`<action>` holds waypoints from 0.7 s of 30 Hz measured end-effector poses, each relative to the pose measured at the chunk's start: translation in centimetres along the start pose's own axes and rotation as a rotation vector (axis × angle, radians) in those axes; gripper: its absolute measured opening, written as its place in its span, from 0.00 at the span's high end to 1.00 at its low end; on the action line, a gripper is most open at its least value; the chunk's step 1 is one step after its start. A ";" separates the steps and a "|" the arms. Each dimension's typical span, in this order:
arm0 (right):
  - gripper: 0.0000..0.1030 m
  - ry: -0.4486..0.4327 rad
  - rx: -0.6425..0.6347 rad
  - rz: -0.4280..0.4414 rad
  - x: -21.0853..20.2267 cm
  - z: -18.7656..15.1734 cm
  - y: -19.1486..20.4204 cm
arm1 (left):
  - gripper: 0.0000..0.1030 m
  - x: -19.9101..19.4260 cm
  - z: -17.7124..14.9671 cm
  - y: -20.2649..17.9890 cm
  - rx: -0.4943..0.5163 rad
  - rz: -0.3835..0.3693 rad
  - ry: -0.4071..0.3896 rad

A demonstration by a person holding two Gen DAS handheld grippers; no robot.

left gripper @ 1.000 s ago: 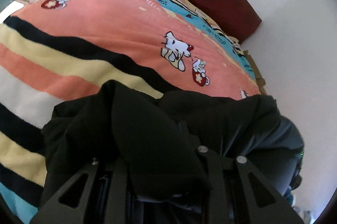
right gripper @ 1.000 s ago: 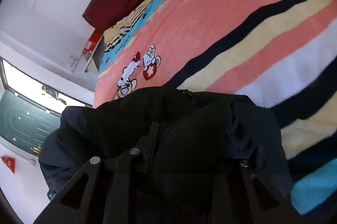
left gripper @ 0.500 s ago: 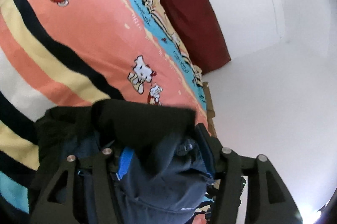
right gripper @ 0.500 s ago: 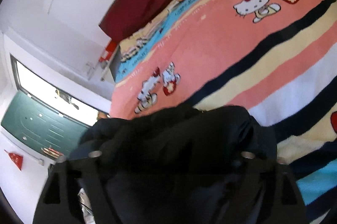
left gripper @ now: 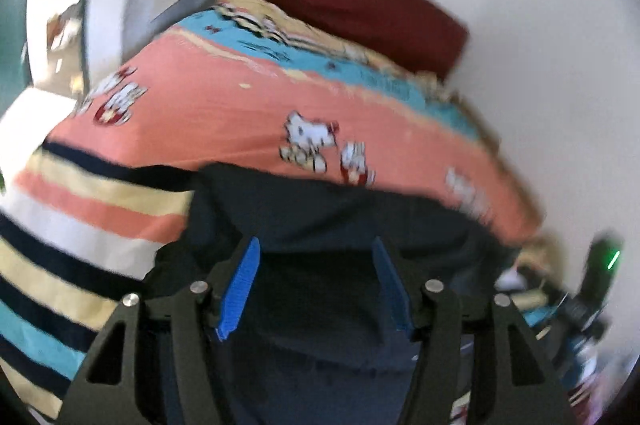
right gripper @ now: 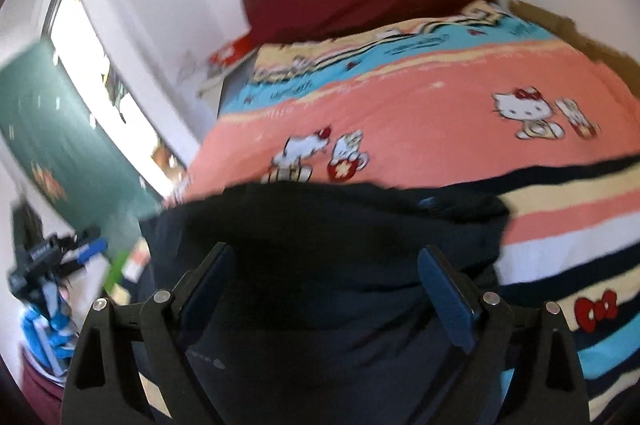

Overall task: Fold large clothes
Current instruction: 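Lift the gripped edge with both tools and fold it over the jacket, then hold the folded jacket bundle with both tools and press it together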

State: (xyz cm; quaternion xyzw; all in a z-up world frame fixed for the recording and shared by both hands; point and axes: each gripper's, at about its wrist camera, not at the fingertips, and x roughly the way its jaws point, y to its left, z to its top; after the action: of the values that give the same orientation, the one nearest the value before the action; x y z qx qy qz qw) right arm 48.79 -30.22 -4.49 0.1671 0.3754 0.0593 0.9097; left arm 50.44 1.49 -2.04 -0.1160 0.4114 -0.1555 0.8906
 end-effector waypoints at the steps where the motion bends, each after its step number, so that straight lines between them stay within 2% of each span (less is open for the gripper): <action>1: 0.10 0.016 -0.029 -0.009 1.0 -0.3 1.0 | 0.44 1.4 -0.3 -1.3 0.037 0.011 0.014; 3: 0.11 0.039 -0.073 -0.040 3.0 -0.8 2.5 | 0.44 4.1 -0.9 -3.6 0.108 0.039 0.033; 5: 0.11 0.054 -0.096 -0.085 4.9 -0.9 2.7 | 0.44 7.1 -0.9 -5.4 0.180 0.114 0.034; 8: 0.11 0.068 -0.074 -0.116 7.1 -0.6 1.5 | 0.44 9.8 -1.2 -6.2 0.242 0.226 0.002; 10: 0.11 0.072 -0.069 -0.136 8.2 -0.6 0.3 | 0.43 11.0 -1.6 -6.3 0.251 0.273 -0.016; 16: 0.07 0.121 -0.050 -0.127 11.1 -1.7 -1.6 | 0.42 13.5 -3.6 -6.4 0.288 0.354 -0.053; 21: 0.04 0.135 -0.055 -0.130 12.2 -2.7 -1.7 | 0.42 13.8 -5.2 -5.5 0.273 0.348 -0.070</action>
State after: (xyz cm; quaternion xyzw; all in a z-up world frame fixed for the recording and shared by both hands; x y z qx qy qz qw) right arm 55.50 -28.25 -14.94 0.1130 0.4440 0.0215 0.8886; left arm 53.92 -9.15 -13.16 0.0732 0.3692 -0.0495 0.9251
